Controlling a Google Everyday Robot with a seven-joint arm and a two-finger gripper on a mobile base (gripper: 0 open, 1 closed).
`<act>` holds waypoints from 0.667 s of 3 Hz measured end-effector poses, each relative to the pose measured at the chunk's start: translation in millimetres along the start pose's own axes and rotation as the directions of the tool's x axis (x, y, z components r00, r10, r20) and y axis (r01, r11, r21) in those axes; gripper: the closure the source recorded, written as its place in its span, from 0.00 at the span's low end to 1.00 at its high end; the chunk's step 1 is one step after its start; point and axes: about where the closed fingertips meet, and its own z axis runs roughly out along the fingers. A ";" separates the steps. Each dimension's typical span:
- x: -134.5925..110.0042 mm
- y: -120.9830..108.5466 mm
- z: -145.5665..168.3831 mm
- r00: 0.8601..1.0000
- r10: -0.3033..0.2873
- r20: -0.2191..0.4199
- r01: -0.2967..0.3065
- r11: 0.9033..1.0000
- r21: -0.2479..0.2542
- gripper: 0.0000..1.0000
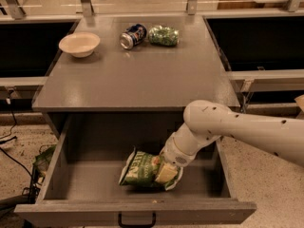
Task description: Place green jalapeno chip bag into top drawer
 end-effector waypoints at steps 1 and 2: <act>-0.1 0.0 -0.1 1.000 0.000 0.000 0.000 1.000 0.000 0.84; -0.1 0.1 -0.1 1.000 0.000 0.000 0.000 1.000 0.000 0.61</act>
Offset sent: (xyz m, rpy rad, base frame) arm 0.0000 0.0000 0.0001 0.0000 0.0000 0.0000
